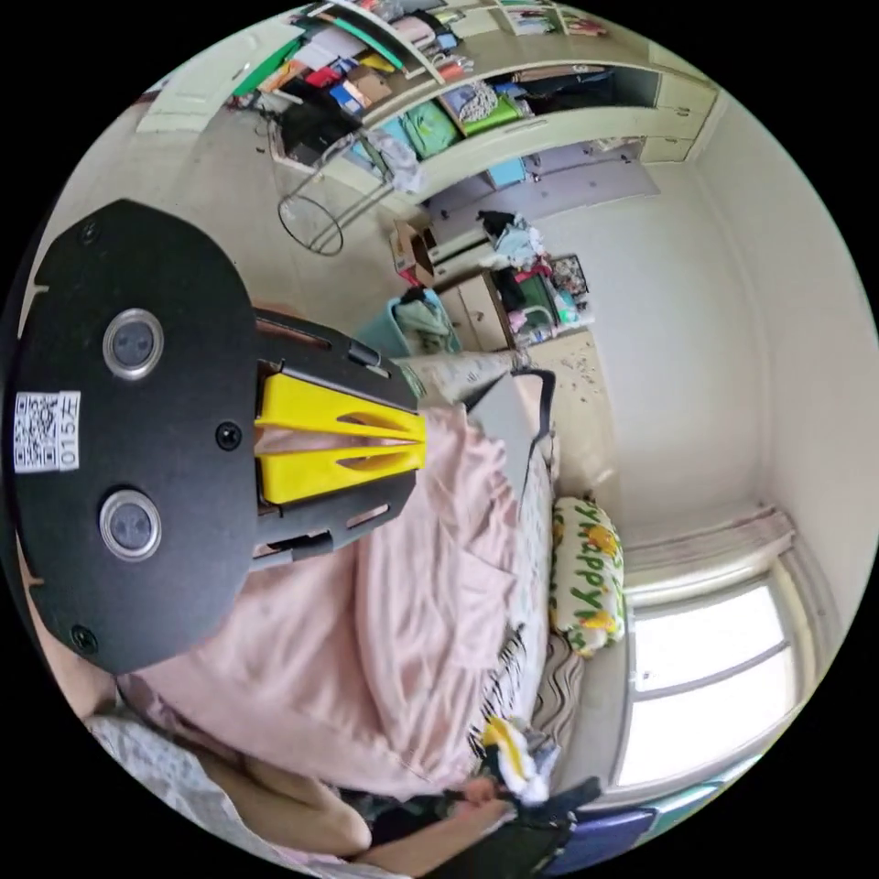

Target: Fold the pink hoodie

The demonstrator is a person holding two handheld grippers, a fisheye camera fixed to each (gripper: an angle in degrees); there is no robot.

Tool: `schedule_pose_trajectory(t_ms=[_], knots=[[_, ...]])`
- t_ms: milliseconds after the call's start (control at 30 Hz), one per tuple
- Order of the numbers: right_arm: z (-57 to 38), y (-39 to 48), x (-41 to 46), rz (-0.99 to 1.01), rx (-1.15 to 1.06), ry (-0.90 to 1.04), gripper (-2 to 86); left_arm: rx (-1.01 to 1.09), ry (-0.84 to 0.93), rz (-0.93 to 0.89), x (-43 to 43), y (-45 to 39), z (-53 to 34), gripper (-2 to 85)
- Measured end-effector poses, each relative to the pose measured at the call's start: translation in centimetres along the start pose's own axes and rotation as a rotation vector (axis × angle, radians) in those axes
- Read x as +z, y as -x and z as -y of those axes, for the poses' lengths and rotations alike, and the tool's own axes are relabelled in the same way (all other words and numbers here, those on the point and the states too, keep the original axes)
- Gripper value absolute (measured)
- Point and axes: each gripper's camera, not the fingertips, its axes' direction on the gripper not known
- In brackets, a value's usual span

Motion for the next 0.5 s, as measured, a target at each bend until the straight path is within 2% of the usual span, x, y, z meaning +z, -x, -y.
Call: schedule_pose_trajectory(t_ms=[67, 233, 333, 367, 500], knots=[[-1.1, 3.9, 0.6, 0.028, -0.072, -0.001, 9.2, -0.054, 0.059, -0.088, 0.5, 0.8, 4.3, -0.7], [-2.2, 11.6, 5.1, -0.110, -0.284, 0.180, 12.0, -0.356, 0.301, 0.010, 7.1, 7.1, 6.8, -0.5], [-3.2, 13.2, 6.3, -0.251, -0.319, 0.161, 9.3, -0.694, 0.288, 0.014, 9.3, 11.8, 3.5, -0.8], [-3.4, 13.3, 6.2, -0.261, -0.299, 0.136, 7.7, -0.812, 0.265, -0.055, 9.9, 13.2, 2.1, -0.8], [-3.7, 13.1, 6.6, -0.238, -0.293, 0.179, 5.6, -0.970, 0.212, -0.265, 11.6, 16.8, 0.4, -0.9]])
